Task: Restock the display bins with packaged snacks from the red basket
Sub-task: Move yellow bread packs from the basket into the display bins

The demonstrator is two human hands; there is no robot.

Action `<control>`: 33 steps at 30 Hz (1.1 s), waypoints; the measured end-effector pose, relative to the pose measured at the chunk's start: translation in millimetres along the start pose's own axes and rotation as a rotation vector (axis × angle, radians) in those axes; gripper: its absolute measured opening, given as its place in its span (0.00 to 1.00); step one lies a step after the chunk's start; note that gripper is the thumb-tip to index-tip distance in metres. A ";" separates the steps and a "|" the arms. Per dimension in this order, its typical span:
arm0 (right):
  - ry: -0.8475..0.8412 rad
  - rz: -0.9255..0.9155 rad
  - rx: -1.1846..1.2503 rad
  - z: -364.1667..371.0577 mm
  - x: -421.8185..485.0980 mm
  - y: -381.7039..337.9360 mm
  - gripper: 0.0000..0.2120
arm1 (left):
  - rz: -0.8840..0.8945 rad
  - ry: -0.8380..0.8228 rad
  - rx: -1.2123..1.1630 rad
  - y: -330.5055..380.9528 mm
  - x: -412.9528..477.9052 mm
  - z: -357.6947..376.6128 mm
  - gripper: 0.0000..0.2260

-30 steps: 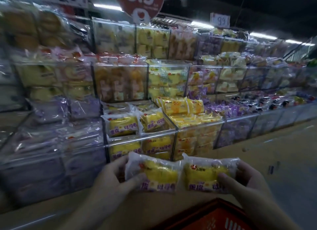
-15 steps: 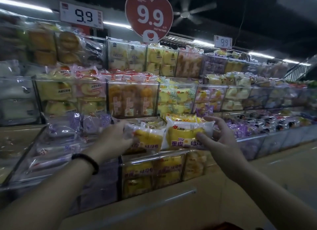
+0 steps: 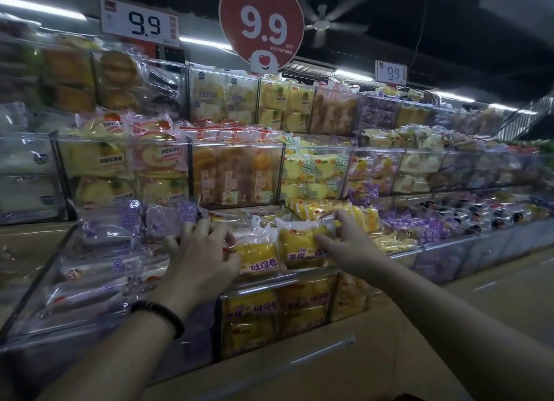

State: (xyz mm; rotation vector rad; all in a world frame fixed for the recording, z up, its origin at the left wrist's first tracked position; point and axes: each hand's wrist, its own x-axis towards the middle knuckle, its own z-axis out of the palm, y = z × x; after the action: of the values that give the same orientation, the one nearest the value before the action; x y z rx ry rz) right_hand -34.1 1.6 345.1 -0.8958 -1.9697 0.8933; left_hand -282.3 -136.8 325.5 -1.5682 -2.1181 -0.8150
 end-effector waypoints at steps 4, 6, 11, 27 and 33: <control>0.058 -0.113 -0.459 15.5 6.5 6.7 0.39 | 0.182 -0.001 0.006 1.0 -0.4 2.5 0.19; -0.013 -0.131 -0.392 20.5 3.7 6.0 0.36 | 0.214 -0.004 0.033 3.3 -0.1 3.7 0.18; -0.152 -0.091 -0.511 13.2 -1.1 2.2 0.31 | 0.126 -0.038 0.108 6.1 1.9 4.1 0.19; -0.205 -0.340 -0.807 16.1 -21.7 -26.1 0.29 | 0.206 -0.039 0.191 9.3 1.7 9.8 0.20; -0.074 -0.271 -0.487 -4.6 -47.0 -23.2 0.34 | 0.262 0.047 0.175 16.4 -6.7 -0.4 0.20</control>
State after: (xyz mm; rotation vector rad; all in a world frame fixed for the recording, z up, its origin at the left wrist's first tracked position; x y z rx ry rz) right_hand -15.4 -47.4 349.5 -0.8352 -2.3530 0.2961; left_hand -264.7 -138.5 325.4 -1.6681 -1.8455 -0.5562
